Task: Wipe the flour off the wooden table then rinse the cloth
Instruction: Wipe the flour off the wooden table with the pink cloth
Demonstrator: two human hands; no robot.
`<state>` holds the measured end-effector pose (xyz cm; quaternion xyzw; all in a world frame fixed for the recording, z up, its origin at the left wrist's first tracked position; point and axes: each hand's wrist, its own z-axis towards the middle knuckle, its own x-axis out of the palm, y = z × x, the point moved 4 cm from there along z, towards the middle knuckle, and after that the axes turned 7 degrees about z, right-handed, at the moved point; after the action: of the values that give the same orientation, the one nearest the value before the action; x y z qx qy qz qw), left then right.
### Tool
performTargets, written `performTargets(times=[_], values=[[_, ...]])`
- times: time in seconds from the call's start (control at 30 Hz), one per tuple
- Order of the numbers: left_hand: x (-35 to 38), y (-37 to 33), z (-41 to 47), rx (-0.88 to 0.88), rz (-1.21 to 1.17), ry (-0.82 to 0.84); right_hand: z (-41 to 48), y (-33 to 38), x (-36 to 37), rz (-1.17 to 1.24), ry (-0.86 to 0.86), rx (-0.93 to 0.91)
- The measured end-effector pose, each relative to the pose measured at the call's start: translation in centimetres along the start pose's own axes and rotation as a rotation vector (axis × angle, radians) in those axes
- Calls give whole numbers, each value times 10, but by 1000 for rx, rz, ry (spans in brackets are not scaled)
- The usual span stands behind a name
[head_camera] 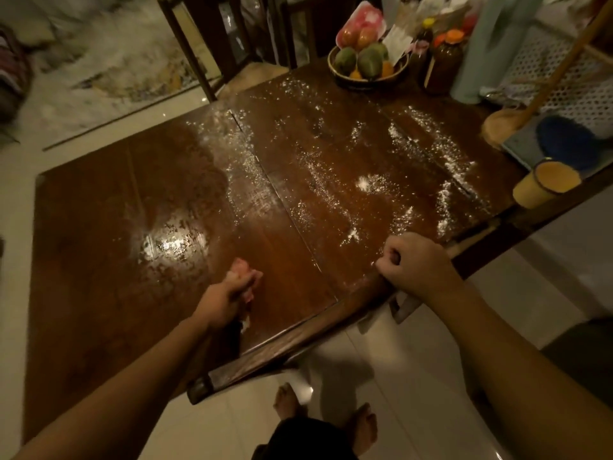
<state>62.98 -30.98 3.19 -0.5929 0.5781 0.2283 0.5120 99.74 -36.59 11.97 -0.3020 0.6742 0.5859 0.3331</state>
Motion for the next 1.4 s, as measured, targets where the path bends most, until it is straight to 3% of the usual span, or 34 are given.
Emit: performTargets(times=[0.13, 0.3, 0.57, 0.7, 0.73, 0.8, 0.9, 0.97, 1.0, 1.13, 1.2, 1.27, 1.4], values=[[17, -58, 35, 390, 240, 383, -6, -16, 1, 315, -81, 18], [37, -134, 73, 669, 347, 361, -9, -26, 12, 516, -164, 47], [57, -215, 115, 771, 439, 263, -10, -20, 6, 463, -244, -140], [53, -217, 153, 260, 264, 123, -8, -23, 9, 516, -178, -58], [55, -224, 151, 232, 297, 123, -8, -23, 9, 515, -181, -36], [60, -228, 136, 394, 476, 107, -9, -23, 9, 529, -201, -12], [58, -197, 113, 775, 539, 181, -9, -21, 10, 566, -207, -9], [48, -164, 123, 834, 583, 183, -8, -23, 11, 585, -193, 18], [41, -149, 138, 760, 570, 123, -7, -24, 13, 589, -180, 33], [19, -144, 187, 167, 254, -107, -4, -25, 14, 578, -171, 45], [19, -175, 187, 41, 292, -188, -5, -23, 14, 586, -206, 34], [29, -207, 179, 164, 311, -186, -6, -24, 15, 586, -226, 62], [65, -224, 149, 896, 269, 126, -8, -26, 16, 650, -228, 157]])
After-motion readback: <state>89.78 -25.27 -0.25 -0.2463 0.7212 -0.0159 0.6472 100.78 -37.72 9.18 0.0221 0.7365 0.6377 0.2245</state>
